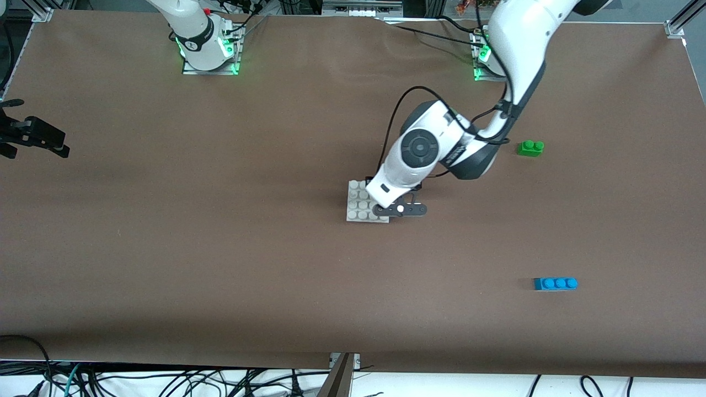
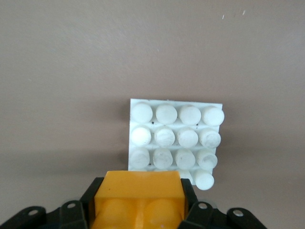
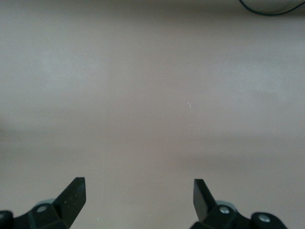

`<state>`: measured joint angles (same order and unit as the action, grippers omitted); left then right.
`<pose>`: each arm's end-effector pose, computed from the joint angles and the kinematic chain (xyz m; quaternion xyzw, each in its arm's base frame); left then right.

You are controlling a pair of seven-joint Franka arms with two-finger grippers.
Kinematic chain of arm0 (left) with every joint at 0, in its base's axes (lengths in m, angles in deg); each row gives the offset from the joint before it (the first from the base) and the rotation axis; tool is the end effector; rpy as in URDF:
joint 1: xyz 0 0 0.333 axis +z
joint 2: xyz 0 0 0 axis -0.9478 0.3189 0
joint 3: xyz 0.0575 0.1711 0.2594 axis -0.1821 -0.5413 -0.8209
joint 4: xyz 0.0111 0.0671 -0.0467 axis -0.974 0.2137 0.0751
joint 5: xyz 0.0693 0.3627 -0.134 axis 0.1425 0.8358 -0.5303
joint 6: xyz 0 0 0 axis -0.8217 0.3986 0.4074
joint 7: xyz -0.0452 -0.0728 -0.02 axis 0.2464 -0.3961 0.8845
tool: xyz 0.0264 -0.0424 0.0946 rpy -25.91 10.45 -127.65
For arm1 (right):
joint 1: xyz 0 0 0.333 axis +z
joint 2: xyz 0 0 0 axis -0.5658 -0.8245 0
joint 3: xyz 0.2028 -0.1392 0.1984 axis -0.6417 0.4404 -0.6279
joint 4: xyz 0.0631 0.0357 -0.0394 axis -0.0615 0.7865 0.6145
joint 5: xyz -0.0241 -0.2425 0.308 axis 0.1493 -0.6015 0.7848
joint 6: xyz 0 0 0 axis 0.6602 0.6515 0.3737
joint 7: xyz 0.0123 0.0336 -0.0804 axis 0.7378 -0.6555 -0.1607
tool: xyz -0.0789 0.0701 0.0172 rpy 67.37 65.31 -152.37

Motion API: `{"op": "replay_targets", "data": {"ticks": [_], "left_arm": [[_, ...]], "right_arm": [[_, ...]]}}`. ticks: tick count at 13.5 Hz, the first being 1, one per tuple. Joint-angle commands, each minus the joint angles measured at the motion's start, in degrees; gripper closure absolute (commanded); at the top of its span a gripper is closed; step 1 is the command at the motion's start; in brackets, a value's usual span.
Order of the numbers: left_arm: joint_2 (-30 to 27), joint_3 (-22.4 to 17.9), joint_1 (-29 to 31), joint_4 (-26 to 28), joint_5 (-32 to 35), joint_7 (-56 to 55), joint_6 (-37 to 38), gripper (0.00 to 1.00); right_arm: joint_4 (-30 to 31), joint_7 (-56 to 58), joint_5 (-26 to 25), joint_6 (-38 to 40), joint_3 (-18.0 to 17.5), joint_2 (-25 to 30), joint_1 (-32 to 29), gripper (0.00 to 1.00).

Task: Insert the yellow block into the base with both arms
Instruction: 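Carry the yellow block with the left gripper over the base plate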

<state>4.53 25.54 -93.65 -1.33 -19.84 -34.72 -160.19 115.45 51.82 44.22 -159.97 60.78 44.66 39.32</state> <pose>0.5617 -0.4242 0.2717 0.9968 0.0196 -0.0701 0.0339 0.5919 -0.0361 0.6135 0.9994 0.0253 0.0138 0.0205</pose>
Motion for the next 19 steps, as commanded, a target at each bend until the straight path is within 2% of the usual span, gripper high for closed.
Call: {"op": "replay_targets", "data": {"ticks": [1,5,9,11,16,19], "left_arm": [[4.48,-2.16,-3.41,-5.24,1.66,-1.37,1.18,0.52],[8.27,-2.95,-5.26,-8.85,1.66,-1.37,1.09,0.52],[9.59,-3.83,-7.1,-8.86,1.75,-1.55,-0.93,0.52],[9.59,-6.1,-9.21,-8.77,2.71,-1.63,-0.93,0.52],[10.03,-6.11,-9.4,-8.68,3.15,-1.99,-1.02,0.53],[10.03,-6.11,-9.4,-8.33,3.07,-2.07,-3.83,0.53]], "right_arm": [[0.34,0.81,0.62,0.35,-0.37,0.73,-0.21,0.0],[0.34,0.81,0.62,0.27,-0.37,0.73,-0.21,0.0],[0.34,0.81,0.62,0.27,-0.37,0.73,-0.21,0.0],[0.34,0.81,0.62,0.18,-0.37,0.73,-0.21,0.0],[0.34,0.81,0.62,0.18,-0.37,0.73,-0.21,0.0],[0.34,0.81,0.62,0.18,-0.37,0.73,-0.21,0.0]]}}
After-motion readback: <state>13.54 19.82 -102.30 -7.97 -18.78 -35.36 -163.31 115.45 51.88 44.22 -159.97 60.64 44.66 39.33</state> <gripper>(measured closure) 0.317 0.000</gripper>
